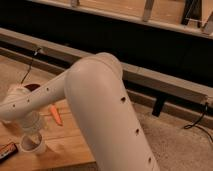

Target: Pick up the ceramic cup

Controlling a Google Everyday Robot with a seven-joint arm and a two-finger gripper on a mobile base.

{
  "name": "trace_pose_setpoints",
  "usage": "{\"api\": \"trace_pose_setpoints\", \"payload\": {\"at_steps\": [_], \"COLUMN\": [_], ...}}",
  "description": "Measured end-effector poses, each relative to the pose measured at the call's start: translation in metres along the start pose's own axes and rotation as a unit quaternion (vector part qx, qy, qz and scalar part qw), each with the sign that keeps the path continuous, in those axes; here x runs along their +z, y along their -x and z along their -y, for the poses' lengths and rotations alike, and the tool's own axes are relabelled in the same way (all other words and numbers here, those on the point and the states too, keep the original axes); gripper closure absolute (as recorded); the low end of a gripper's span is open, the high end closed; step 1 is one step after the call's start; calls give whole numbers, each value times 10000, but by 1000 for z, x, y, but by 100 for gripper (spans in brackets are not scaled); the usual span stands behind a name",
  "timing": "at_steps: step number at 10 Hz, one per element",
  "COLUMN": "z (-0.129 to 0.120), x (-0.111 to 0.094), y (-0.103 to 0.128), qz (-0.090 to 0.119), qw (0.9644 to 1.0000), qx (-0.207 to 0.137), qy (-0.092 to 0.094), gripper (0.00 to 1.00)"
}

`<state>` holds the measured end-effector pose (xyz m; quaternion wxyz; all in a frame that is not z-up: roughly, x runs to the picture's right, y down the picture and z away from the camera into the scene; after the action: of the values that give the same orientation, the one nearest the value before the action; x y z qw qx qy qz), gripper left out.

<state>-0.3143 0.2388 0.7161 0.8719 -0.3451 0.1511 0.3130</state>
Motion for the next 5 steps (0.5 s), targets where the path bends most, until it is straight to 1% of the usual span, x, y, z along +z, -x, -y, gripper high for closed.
{"api": "trace_pose_setpoints", "payload": {"at_steps": [1,2,3,4,5], "z": [-1,-2,-2,-2,1], "x": [4,7,8,7,4], "y": [0,2,4,5,7], "qz": [-36,-61,-70,-77,-80], "qw": [10000,10000,9999,9999,9999], "qx": [-31,-70,-84,-78,-54], "qy": [-8,-34,-57,-72,-112], "gripper": [73,85,94,99,100]}}
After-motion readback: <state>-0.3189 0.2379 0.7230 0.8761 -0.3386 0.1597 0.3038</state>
